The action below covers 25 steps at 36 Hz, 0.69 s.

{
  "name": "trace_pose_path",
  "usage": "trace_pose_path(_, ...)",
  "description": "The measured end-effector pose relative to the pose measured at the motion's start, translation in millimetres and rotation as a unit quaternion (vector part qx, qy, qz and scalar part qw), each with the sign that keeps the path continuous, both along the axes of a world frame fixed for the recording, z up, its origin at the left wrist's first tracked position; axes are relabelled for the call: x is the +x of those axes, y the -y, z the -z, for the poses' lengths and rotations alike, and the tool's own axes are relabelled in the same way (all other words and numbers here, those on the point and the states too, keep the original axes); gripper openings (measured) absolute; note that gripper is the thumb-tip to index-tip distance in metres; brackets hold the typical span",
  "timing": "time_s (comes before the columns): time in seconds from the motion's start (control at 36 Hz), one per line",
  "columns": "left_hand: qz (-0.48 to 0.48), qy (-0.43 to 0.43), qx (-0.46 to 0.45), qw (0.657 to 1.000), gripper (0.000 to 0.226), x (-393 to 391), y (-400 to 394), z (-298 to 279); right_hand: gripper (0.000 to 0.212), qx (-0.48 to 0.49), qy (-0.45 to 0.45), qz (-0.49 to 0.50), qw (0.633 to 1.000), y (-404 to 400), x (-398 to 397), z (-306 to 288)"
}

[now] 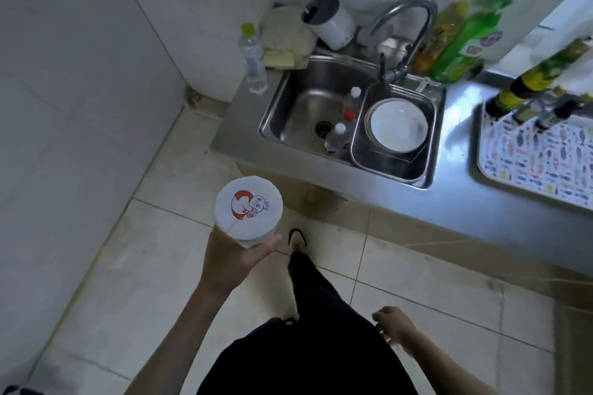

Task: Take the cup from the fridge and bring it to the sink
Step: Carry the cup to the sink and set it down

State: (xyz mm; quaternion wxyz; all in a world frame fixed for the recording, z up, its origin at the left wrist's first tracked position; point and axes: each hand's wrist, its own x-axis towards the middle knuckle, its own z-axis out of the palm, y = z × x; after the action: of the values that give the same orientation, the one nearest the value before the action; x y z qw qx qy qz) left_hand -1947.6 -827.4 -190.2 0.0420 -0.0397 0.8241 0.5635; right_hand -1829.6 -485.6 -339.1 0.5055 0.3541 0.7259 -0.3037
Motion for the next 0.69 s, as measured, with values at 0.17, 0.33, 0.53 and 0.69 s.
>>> trace_pose_path(0.17,-0.023,0.048,0.008,0.999,0.034,-89.6,22.5,6.0,0.015,-0.028,-0.037,-0.017,0.999,48.5,-155.5,-18.2)
trace_pose_path(0.33,-0.019,0.061,0.022,0.998,0.047,-175.0,54.4,6.1,0.019,-0.055,-0.116,-0.034,0.991,100.8,-288.6,-45.7)
trace_pose_path(0.53,0.008,0.135,-0.014,0.991,0.064,-284.9,94.8,68.6,0.029,-0.013,-0.167,-0.044,0.985,143.6,-380.4,-42.9)
trace_pose_path(0.69,0.039,0.147,-0.051,0.987,0.082,-360.9,112.7,118.4,0.031,0.007,-0.131,0.049,0.990,171.6,-365.8,-27.6)
